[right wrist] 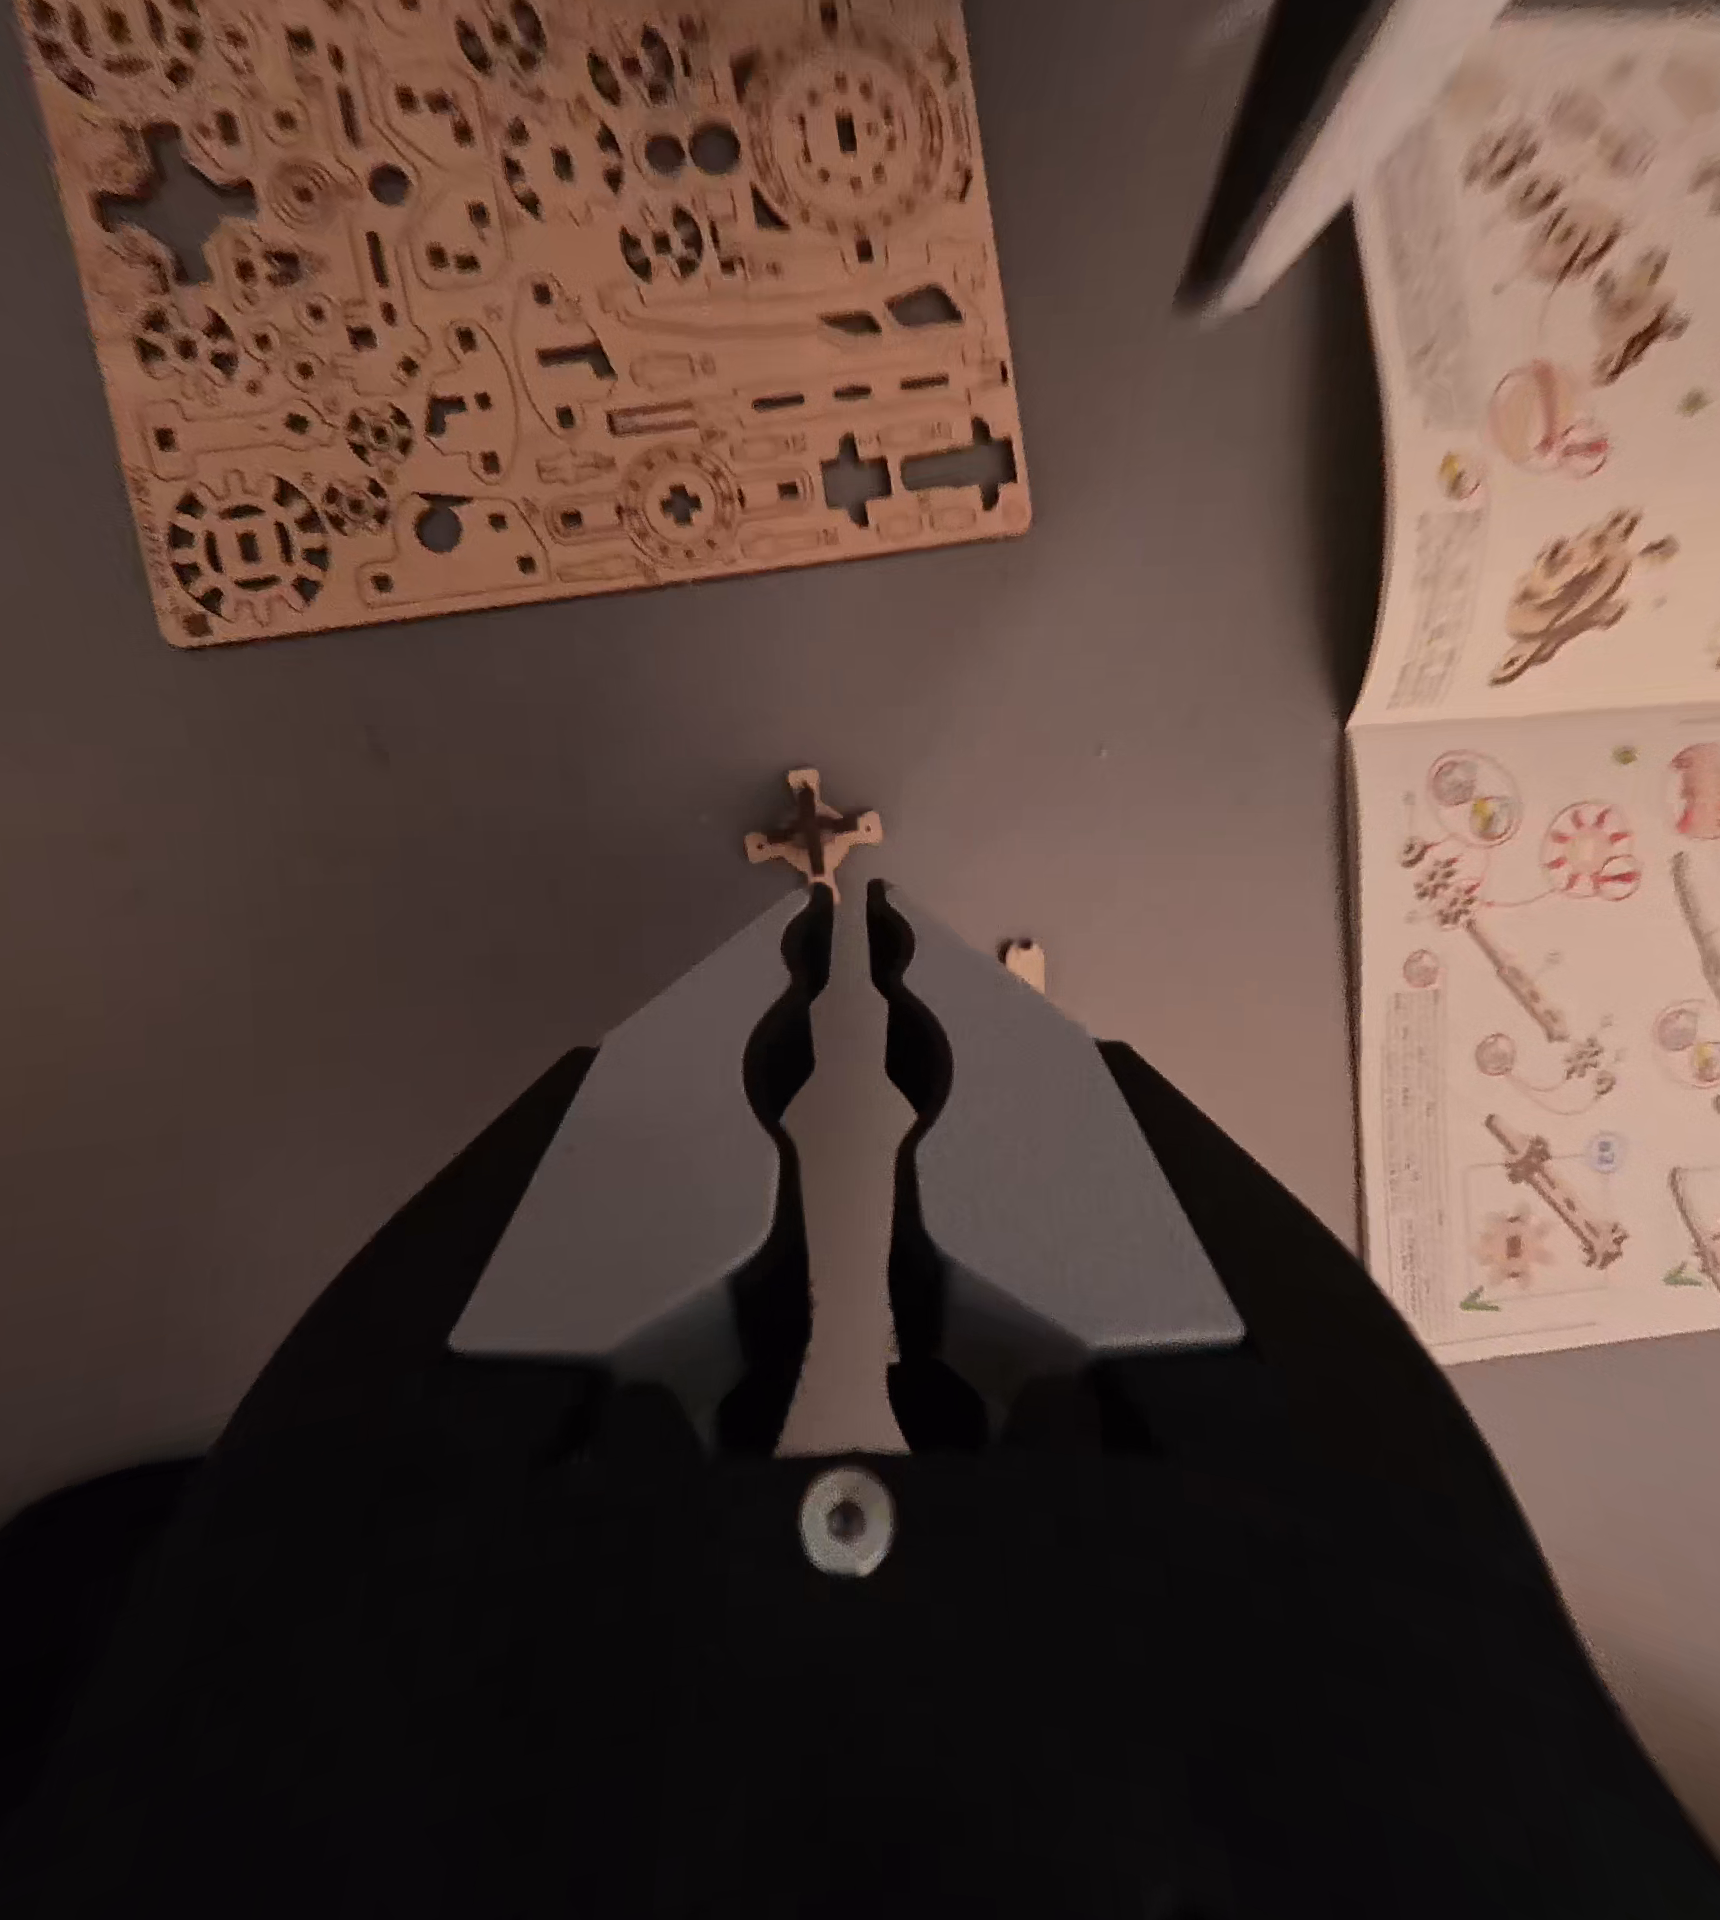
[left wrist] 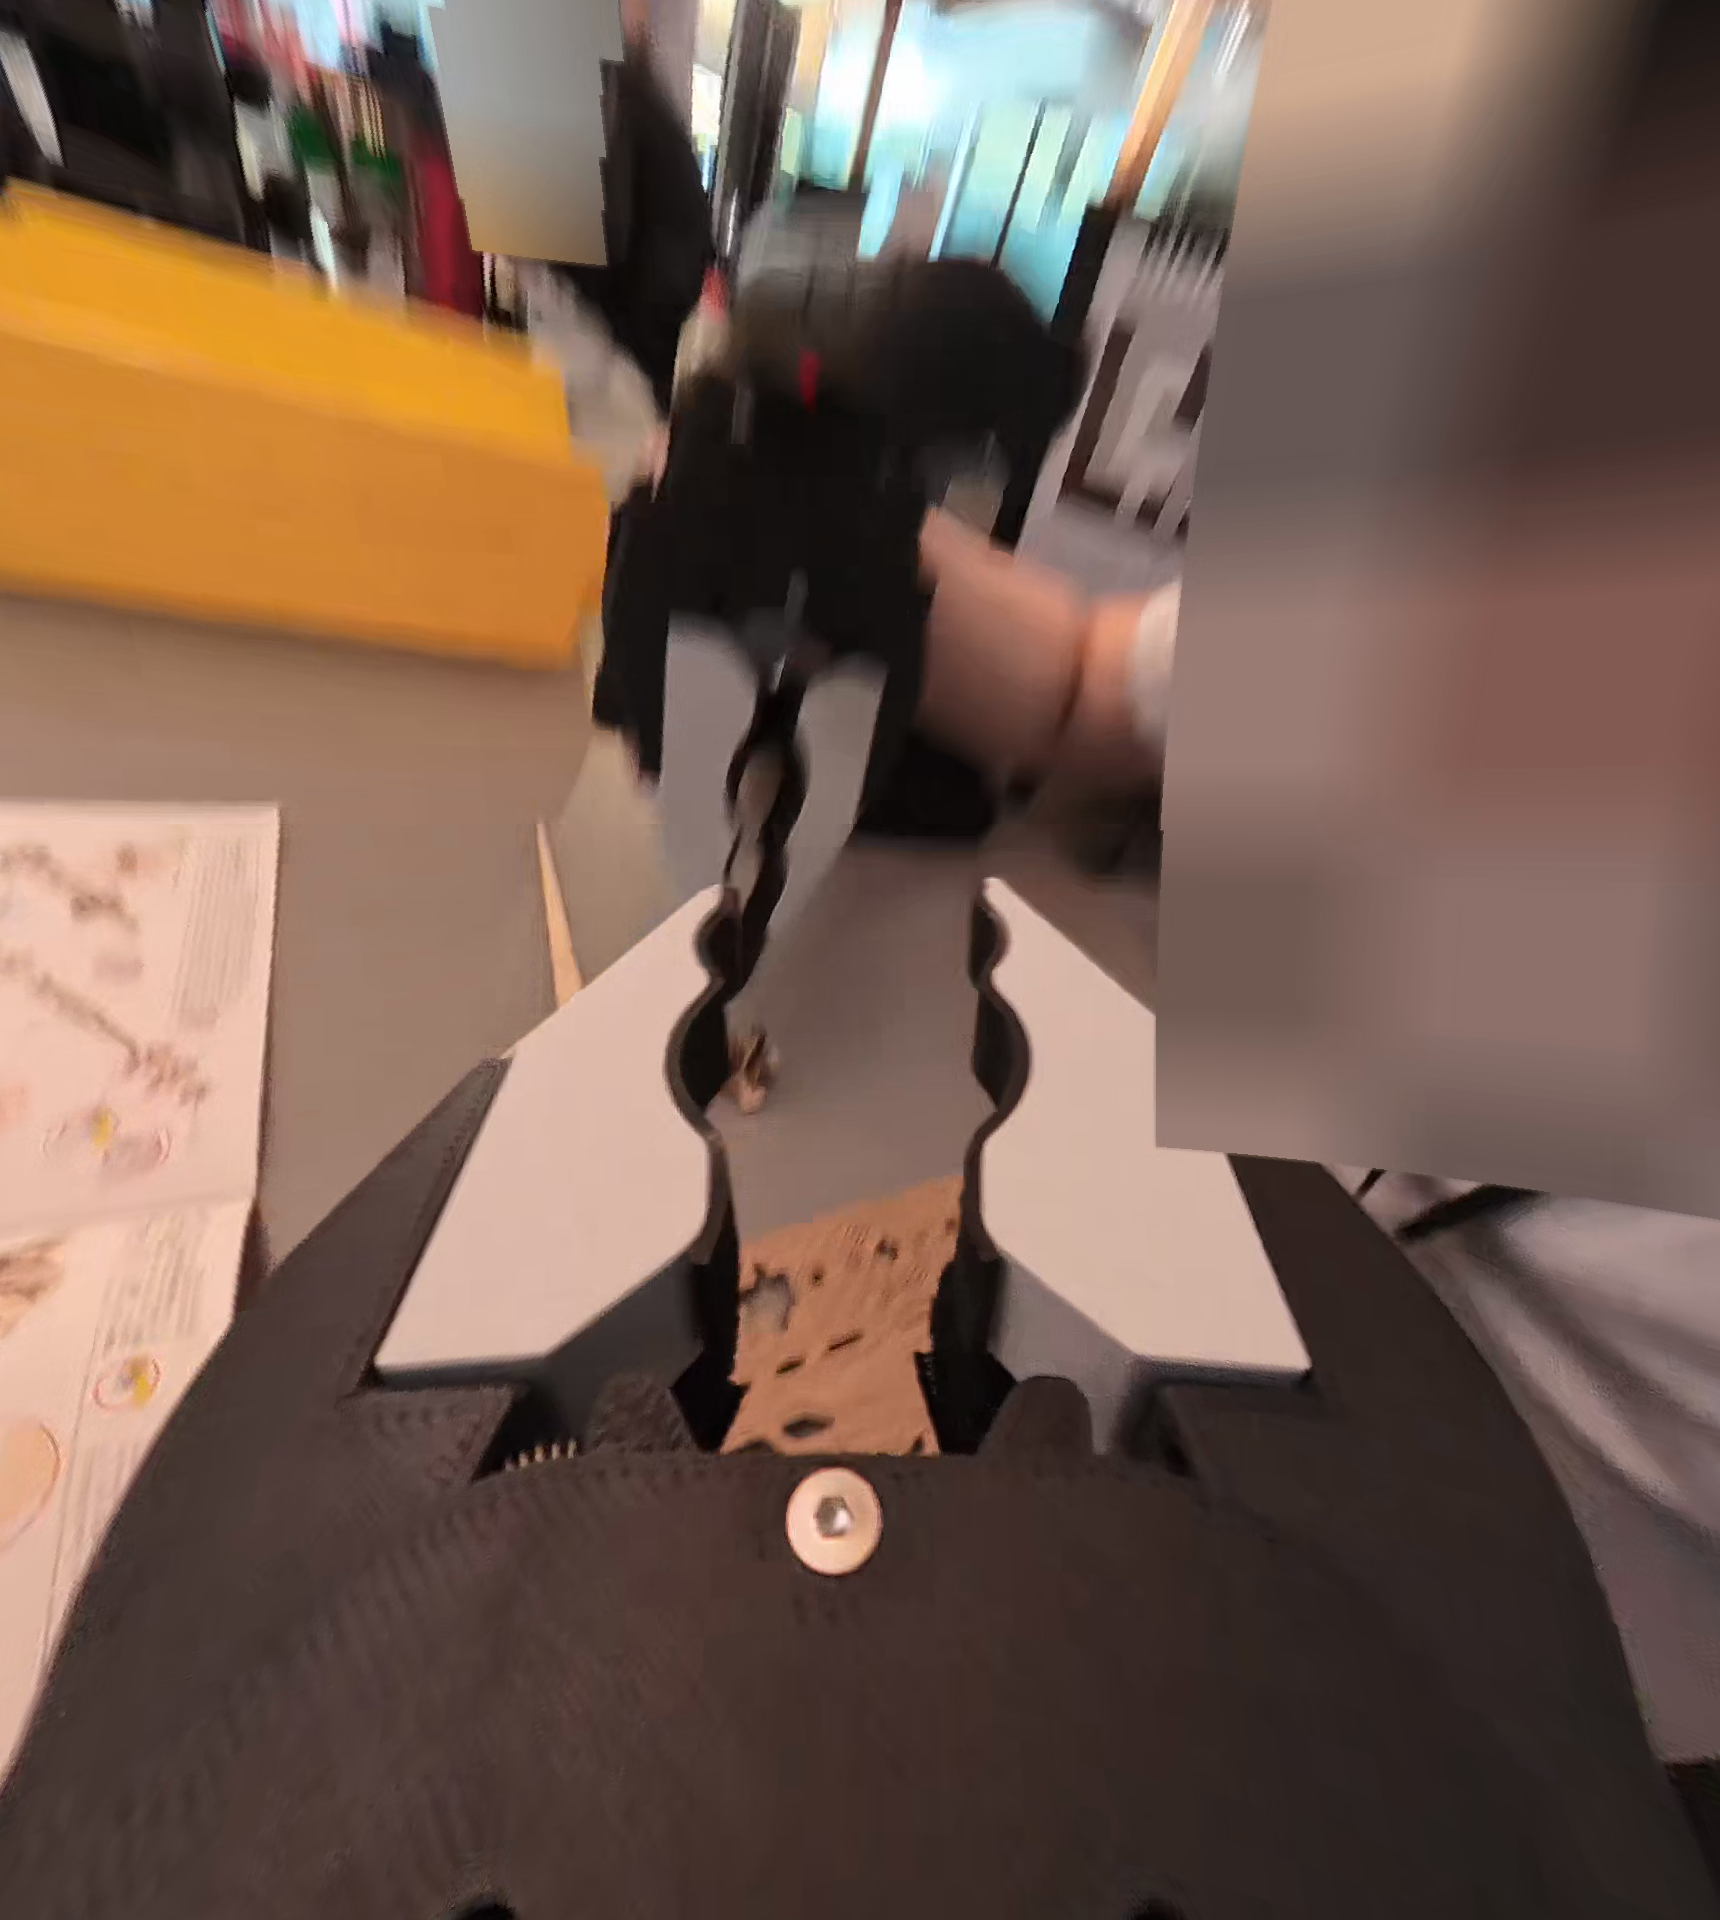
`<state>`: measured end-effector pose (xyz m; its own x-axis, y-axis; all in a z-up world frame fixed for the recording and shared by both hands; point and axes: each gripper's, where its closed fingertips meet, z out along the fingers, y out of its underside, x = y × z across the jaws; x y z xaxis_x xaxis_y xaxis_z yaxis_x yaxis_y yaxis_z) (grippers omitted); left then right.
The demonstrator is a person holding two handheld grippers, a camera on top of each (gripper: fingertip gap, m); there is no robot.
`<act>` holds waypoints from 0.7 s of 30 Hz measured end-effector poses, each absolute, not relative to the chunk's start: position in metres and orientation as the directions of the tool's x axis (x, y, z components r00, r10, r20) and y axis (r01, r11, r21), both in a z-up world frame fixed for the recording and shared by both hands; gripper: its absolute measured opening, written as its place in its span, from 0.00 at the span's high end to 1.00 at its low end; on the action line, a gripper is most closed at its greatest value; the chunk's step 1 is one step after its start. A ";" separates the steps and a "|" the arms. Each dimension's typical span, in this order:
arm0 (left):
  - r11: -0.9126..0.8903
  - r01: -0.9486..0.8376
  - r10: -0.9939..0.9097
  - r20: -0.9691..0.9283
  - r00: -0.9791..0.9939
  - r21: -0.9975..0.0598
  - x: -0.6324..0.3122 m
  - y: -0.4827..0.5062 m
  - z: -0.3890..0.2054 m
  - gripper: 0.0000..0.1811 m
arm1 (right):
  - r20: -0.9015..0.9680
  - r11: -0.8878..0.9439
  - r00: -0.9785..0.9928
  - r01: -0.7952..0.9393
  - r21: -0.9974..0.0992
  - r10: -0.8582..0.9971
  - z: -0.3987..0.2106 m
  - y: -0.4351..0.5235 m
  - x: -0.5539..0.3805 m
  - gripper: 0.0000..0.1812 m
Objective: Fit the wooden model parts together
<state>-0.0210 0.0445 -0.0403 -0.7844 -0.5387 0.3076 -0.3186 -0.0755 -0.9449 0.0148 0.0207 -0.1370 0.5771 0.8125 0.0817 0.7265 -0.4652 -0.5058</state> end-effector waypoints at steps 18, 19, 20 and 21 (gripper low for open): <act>0.154 -0.497 -0.680 0.273 -0.680 -0.854 -0.001 0.005 -0.113 0.91 | -0.003 -0.429 0.573 0.611 -0.665 0.820 -0.146 0.020 0.007 1.00; 0.145 -0.504 -0.685 0.281 -0.672 -0.852 0.000 0.005 -0.114 0.91 | -0.014 -0.432 0.571 0.605 -0.669 0.821 -0.146 0.020 0.006 1.00; 0.136 -0.508 -0.697 0.282 -0.659 -0.851 0.003 0.006 -0.115 0.91 | -0.014 -0.432 0.572 0.604 -0.670 0.820 -0.146 0.020 0.006 1.00; 0.132 -0.509 -0.707 0.280 -0.650 -0.850 0.005 0.007 -0.116 0.91 | -0.014 -0.431 0.569 0.606 -0.668 0.822 -0.147 0.020 0.006 1.00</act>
<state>0.0049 0.0074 -0.1162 -0.6496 -0.7069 0.2797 -0.5094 0.1316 -0.8504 0.0056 0.0195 -0.1466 0.5694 0.8220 -0.0140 0.6063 -0.4314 -0.6680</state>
